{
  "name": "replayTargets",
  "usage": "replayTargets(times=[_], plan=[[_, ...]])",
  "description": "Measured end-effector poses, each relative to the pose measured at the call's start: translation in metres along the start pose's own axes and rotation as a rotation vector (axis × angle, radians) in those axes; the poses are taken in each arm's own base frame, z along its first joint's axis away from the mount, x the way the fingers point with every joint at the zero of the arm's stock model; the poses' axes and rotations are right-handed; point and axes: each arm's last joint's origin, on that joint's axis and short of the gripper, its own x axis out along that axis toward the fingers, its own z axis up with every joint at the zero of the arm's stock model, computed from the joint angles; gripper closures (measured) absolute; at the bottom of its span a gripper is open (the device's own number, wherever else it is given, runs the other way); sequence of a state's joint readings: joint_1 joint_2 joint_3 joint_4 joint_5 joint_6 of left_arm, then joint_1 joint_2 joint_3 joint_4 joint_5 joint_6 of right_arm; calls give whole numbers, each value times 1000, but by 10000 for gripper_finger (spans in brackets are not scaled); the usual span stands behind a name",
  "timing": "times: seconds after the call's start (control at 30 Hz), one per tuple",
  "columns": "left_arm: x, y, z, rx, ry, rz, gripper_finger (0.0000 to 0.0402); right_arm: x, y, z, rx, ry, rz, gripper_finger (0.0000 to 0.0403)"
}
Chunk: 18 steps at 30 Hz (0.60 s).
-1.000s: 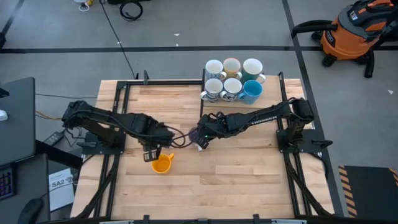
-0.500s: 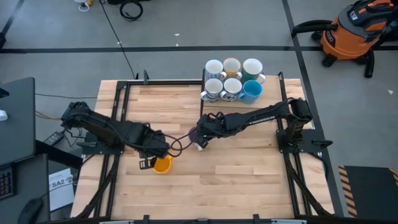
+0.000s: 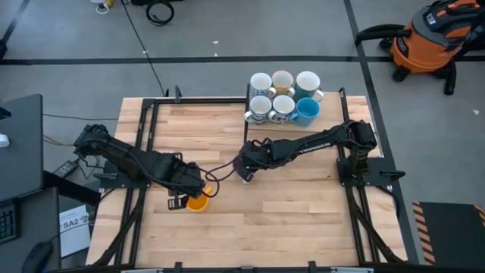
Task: Place coffee mugs
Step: Put the purple mug on the shelf
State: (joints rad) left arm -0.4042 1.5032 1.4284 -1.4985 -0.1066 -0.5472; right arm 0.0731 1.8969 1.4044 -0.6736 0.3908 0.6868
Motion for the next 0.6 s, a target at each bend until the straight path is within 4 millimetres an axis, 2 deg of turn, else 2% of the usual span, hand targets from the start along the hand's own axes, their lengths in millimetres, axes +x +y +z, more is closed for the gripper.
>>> replayTargets(times=[0.33,0.5,0.6], plan=[[0,-1,1,-2,-10,-6,288,-2,-1,1,-11,10,15,380],[0,-1,1,-3,-14,-8,288,-6,-4,1,-32,43,25,377],[0,-1,2,-4,-24,-10,288,-19,-12,-1,-55,89,23,371]])
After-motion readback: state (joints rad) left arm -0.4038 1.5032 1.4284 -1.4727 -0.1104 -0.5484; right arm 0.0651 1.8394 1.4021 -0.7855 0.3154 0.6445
